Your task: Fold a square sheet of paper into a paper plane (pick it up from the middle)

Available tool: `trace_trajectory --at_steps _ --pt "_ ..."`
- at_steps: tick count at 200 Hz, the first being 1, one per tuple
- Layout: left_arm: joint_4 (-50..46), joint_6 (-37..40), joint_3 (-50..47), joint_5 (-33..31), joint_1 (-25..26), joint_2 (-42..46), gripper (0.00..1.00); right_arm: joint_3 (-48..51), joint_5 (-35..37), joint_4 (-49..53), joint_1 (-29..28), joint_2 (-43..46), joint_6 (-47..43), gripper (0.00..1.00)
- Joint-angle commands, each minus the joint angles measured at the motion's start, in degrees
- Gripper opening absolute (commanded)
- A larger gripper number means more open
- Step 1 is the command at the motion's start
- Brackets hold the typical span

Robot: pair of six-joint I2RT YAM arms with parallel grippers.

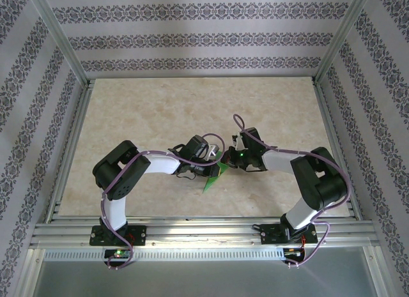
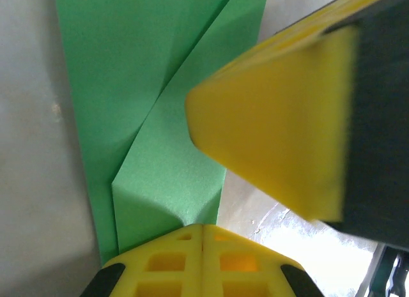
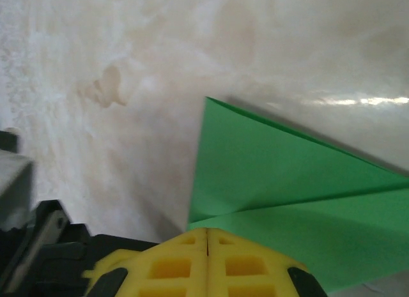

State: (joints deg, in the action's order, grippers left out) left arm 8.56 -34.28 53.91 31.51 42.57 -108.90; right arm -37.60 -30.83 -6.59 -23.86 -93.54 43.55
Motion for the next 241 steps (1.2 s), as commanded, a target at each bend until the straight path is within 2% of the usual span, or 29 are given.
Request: trace_trajectory --at_steps 1,40,64,97,127,146,179,221,241 --pt "-7.12 0.31 -1.09 -0.40 -0.33 -0.80 0.00 2.95 2.27 -1.73 0.48 -1.93 1.14 0.01" --pt "-7.33 0.52 -1.16 -0.02 -0.33 -0.83 0.00 3.60 2.74 -3.10 4.36 -3.63 0.49 0.01" --pt "-7.59 0.62 -1.47 -0.13 -0.38 -0.46 0.00 1.11 3.82 0.50 6.05 -2.42 -1.06 0.02" --pt "-7.26 0.45 -1.79 -0.40 -0.37 -0.74 0.00 -1.35 10.62 3.90 8.03 -1.66 -2.83 0.02" --pt "-6.97 0.23 -2.02 -0.31 -0.35 -0.43 0.00 -1.62 9.68 2.41 11.26 -2.41 -2.62 0.03" --pt "-7.02 0.36 -2.29 -0.78 -0.38 -0.18 0.00 -0.07 9.87 -0.81 10.71 1.91 -3.31 0.04" --pt "-5.58 -0.47 -2.59 -0.83 -0.37 -0.17 0.00 0.64 6.75 -0.61 9.13 8.60 -4.53 0.06" --pt "-4.69 -0.87 -2.50 -0.86 -0.38 -0.27 0.00 -0.50 -1.36 -0.37 5.75 4.70 -4.61 0.06" --pt "-4.88 -0.86 -2.57 -0.91 -0.38 -0.18 0.00 -0.08 -1.80 -0.09 4.11 3.53 -4.11 0.04"
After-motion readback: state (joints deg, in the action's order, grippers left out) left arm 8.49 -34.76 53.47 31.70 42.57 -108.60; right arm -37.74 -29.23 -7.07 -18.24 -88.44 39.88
